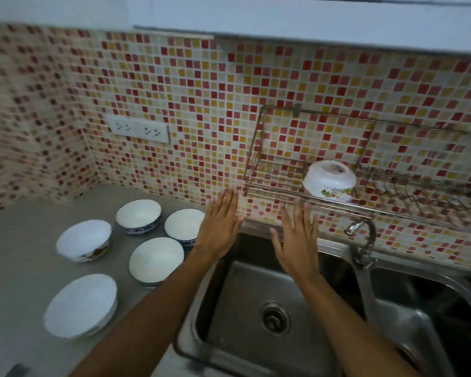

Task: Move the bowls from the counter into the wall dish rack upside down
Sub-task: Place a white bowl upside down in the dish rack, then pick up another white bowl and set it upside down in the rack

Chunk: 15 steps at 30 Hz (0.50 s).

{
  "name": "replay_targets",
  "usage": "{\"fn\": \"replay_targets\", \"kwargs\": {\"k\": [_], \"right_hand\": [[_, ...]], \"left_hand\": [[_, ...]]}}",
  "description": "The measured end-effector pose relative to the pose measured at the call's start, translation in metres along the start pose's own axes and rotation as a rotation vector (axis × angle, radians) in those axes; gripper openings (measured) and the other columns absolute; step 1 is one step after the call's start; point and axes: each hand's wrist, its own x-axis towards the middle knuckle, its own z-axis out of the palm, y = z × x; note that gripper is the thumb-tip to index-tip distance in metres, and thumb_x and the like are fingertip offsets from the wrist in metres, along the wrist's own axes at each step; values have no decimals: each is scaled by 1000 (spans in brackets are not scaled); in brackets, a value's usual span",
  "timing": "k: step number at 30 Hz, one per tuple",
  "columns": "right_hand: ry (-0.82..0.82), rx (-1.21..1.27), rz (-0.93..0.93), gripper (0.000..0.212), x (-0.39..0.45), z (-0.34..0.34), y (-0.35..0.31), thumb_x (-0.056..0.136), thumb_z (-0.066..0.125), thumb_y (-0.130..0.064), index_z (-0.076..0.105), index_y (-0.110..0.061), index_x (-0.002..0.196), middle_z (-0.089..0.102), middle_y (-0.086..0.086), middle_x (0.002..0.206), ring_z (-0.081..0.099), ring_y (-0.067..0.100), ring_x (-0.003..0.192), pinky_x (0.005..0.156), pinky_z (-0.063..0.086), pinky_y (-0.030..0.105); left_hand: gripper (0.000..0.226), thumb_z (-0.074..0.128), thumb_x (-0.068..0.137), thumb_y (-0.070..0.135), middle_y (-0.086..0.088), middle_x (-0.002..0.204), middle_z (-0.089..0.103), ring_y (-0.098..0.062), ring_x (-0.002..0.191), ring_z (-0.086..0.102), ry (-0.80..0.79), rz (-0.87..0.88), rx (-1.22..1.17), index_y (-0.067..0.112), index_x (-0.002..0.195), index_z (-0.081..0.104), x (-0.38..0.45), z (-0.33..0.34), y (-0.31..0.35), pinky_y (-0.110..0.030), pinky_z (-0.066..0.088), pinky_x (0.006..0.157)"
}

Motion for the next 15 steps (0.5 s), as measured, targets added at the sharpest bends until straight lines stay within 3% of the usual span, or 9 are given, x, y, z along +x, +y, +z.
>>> {"fn": "replay_targets", "kwargs": {"k": [4,6,9,11,15], "right_hand": [[-129,199,-157,55,-11,46,-112,96,38,-44,41,-15,142,36,19,151,32,38,140,113,28,55],[-202,346,-197,49,-21,62,-172,96,46,-37,46,-14,139,47,15,143,43,34,132,109,36,46],[-376,505,-170,41,-41,77,-251,97,47,-33,49,-16,134,55,11,132,51,29,122,100,42,39],[-488,484,-139,39,-55,90,-294,96,47,-34,49,-14,130,59,12,123,56,31,114,91,46,39],[-615,427,-40,49,-80,113,-345,95,48,-38,45,-8,133,57,15,128,56,33,115,90,47,39]], "left_hand": [[73,2,91,60,0,160,-6,-18,148,-8,9,-198,46,17,151,0,-62,-31,-98,-34,-10,117],[69,11,94,54,-6,160,0,-24,148,-3,19,-340,88,14,150,5,-101,-44,-150,-34,-9,116],[71,22,95,52,-13,159,7,-32,148,6,5,-545,72,8,149,13,-161,-54,-210,-44,7,119],[68,31,97,47,-17,159,10,-37,146,12,-1,-680,26,8,149,15,-194,-56,-239,-47,15,117],[62,32,99,43,-9,161,8,-27,148,10,-46,-898,-155,15,150,13,-234,-54,-272,-42,13,118]]}}
